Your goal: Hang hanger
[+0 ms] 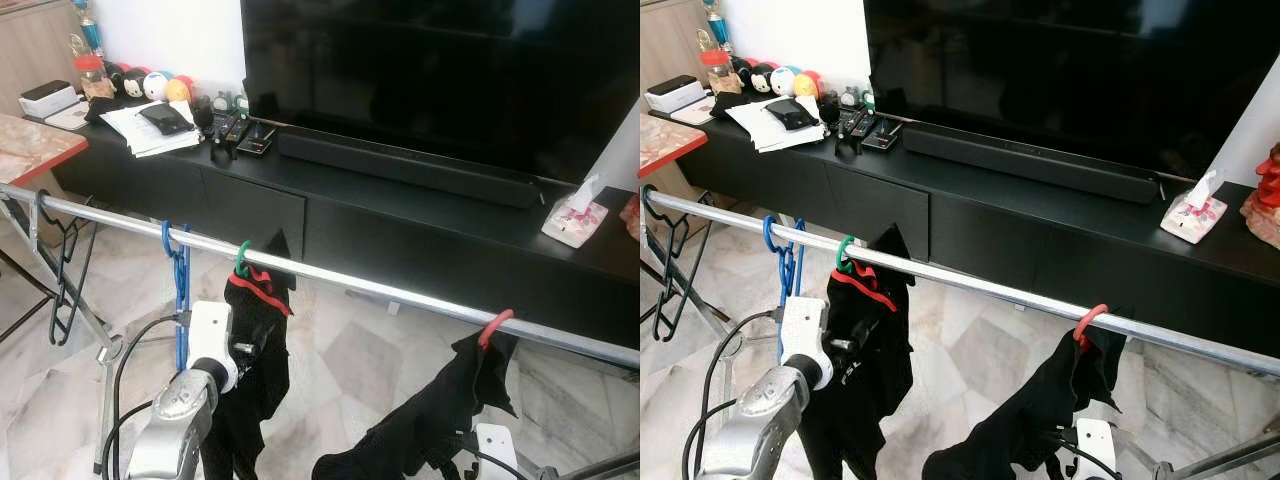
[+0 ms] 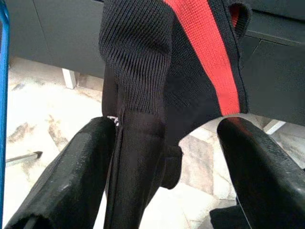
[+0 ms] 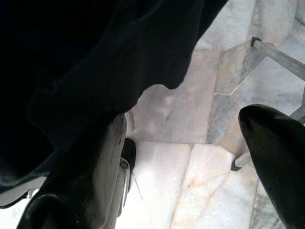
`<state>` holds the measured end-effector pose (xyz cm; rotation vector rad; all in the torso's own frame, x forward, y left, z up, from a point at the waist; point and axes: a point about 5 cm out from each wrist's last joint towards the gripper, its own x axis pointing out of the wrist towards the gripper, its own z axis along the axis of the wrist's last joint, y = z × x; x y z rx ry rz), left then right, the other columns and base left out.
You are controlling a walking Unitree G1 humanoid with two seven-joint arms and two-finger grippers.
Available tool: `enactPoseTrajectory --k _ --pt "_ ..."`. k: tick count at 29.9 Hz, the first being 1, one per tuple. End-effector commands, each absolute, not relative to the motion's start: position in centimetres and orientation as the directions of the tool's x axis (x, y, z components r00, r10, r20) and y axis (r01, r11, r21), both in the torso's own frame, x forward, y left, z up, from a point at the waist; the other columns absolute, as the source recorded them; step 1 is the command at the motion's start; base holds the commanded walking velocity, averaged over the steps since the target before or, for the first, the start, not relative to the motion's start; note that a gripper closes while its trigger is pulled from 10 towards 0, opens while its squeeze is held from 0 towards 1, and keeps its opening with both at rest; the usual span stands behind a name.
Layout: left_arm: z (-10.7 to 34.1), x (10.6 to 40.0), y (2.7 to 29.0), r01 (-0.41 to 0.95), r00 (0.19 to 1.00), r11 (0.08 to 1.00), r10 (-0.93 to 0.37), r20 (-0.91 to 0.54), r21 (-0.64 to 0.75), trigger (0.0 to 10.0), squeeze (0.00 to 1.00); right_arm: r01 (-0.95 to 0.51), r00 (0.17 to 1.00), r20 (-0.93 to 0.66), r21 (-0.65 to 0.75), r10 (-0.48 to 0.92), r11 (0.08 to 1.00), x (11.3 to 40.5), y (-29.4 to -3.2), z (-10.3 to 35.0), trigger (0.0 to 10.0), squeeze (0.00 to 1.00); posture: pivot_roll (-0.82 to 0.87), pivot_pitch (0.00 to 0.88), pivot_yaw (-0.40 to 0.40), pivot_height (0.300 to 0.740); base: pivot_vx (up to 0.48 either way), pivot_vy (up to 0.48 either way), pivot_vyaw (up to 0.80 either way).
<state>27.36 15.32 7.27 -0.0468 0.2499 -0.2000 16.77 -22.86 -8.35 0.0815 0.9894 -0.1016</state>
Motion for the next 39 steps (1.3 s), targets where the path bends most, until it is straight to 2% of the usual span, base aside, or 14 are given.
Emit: enactPoseTrajectory --k 1,2,6,7,9,29,39 --pt "7.4 27.7 15.3 0.187 0.952 0.981 -0.192 -0.237 -0.04 4.2 0.0 0.123 0.549 -0.834 0.015 -0.056 0.992 17.0 -23.1 -8.2 10.0 0.0 0.07 0.0 -0.092 0.716 0.0 0.0 0.0" --pt "7.4 27.9 15.3 0.193 0.952 0.981 -0.192 -0.239 -0.018 3.8 0.0 0.123 0.549 -0.834 0.015 -0.056 0.992 17.0 -23.1 -8.2 10.0 0.0 0.07 0.0 -0.092 0.716 0.0 0.0 0.0" --pt "7.2 28.2 14.9 0.211 0.948 0.977 -0.208 -0.24 -0.013 3.7 0.0 0.125 0.548 -0.835 0.016 -0.056 0.992 16.9 -23.1 -8.2 10.0 0.0 0.07 0.0 -0.09 0.716 0.0 0.0 0.0" --pt "7.2 28.2 14.8 0.215 0.948 0.976 -0.212 -0.239 -0.01 2.2 0.0 0.125 0.548 -0.835 0.016 -0.056 0.992 16.9 -23.1 -8.2 10.0 0.0 0.07 0.0 -0.089 0.716 0.0 0.0 0.0" --pt "7.1 28.4 14.7 0.218 0.948 0.976 -0.214 -0.237 -0.008 0.0 0.0 0.127 0.548 -0.835 0.017 -0.056 0.992 16.9 -23.1 -8.2 10.0 0.0 0.07 0.0 -0.089 0.716 0.0 0.0 0.0" --pt "6.4 29.1 14.2 0.222 0.942 0.975 -0.217 -0.256 -0.012 0.0 0.0 0.13 0.553 -0.831 0.018 -0.057 0.991 17.3 -23.0 -8.1 10.0 0.0 0.05 0.0 -0.08 0.716 0.0 0.0 0.0" --pt "8.2 30.3 14.3 0.202 0.968 0.979 -0.198 -0.156 0.005 0.0 0.0 0.142 0.588 -0.806 0.03 -0.06 0.989 18.8 -22.7 -7.5 10.0 0.0 0.03 0.0 -0.07 0.716 0.0 0.0 0.0"
